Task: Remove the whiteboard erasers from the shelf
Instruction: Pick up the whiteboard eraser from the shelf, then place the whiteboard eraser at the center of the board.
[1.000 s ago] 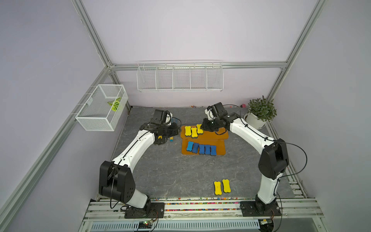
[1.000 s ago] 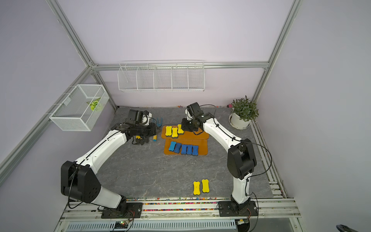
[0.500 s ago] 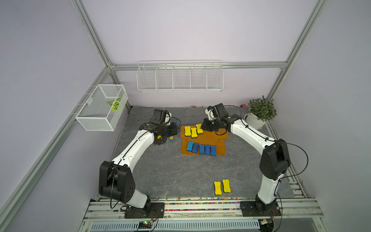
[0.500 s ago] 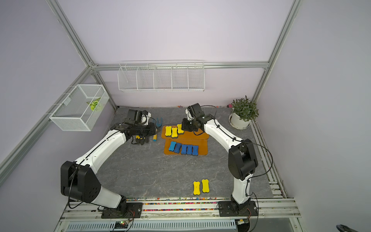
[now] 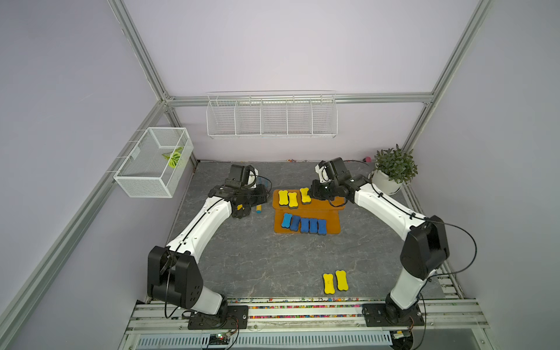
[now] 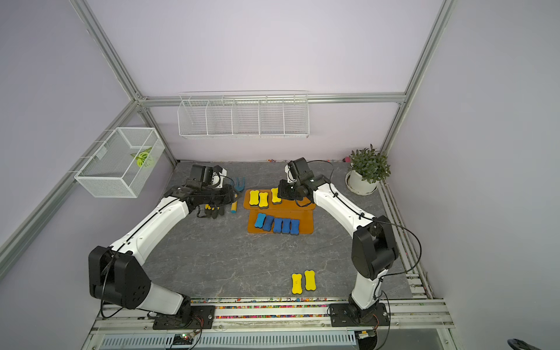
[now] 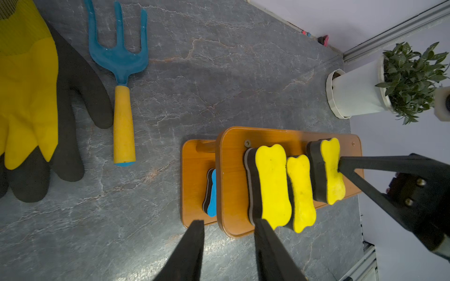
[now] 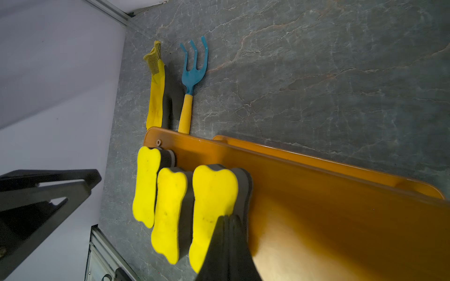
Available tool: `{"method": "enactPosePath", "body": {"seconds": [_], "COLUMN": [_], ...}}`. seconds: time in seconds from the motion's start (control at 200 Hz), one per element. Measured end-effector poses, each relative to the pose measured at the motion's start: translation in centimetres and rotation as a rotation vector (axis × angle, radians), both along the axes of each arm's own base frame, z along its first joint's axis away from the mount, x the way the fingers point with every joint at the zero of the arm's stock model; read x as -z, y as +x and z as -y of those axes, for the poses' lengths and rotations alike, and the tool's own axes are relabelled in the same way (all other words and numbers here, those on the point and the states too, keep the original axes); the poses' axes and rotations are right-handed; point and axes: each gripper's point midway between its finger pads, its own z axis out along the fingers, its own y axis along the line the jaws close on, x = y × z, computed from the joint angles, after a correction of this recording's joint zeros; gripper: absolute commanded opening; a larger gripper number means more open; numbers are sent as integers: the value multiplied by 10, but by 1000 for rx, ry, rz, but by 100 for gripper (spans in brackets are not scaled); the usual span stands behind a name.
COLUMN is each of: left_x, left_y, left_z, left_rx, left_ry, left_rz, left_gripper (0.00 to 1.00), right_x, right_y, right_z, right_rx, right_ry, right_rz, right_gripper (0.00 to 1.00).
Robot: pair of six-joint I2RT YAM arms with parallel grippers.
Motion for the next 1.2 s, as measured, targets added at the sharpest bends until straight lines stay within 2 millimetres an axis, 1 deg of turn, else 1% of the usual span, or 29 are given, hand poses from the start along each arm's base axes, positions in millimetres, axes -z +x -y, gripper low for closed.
{"method": "enactPosePath", "body": {"seconds": [0.155, 0.26, 0.335, 0.535, 0.61, 0.715, 0.81, 0.92, 1.035, 1.2], "left_x": [-9, -12, -12, -7, -8, -12, -15, -15, -12, -11], "left_y": [-2, -4, -6, -13, -14, -15, -15, -17, -19, -19], "left_z": [-1, -1, -2, -1, -1, 0, 1, 4, 6, 6], "left_rx": [0, 1, 2, 13, 17, 21, 26, 35, 41, 41], "left_ry": [-8, -11, -12, -20, -25, -33, -40, -43, -41, -40], "left_rz": [21, 30, 29, 17, 20, 30, 41, 44, 39, 37], "left_gripper": [40, 40, 40, 40, 40, 41, 41, 41, 41, 41], "right_x": [-15, -18, -17, -11, -6, 12, 39, 68, 91, 119], "right_y": [-15, -37, -59, -127, -151, -182, -206, -227, -241, -250], "right_z": [10, 14, 16, 22, 24, 23, 25, 28, 27, 20], "right_rx": [24, 27, 24, 13, 8, -6, -10, -12, -14, -21], "right_ry": [6, -2, -14, -46, -57, -76, -114, -158, -181, -195], "right_rz": [27, 35, 35, 35, 28, -4, -58, -117, -167, -233], "right_gripper": [0, 0, 0, 0, 0, 0, 0, 0, 0, 0]}}
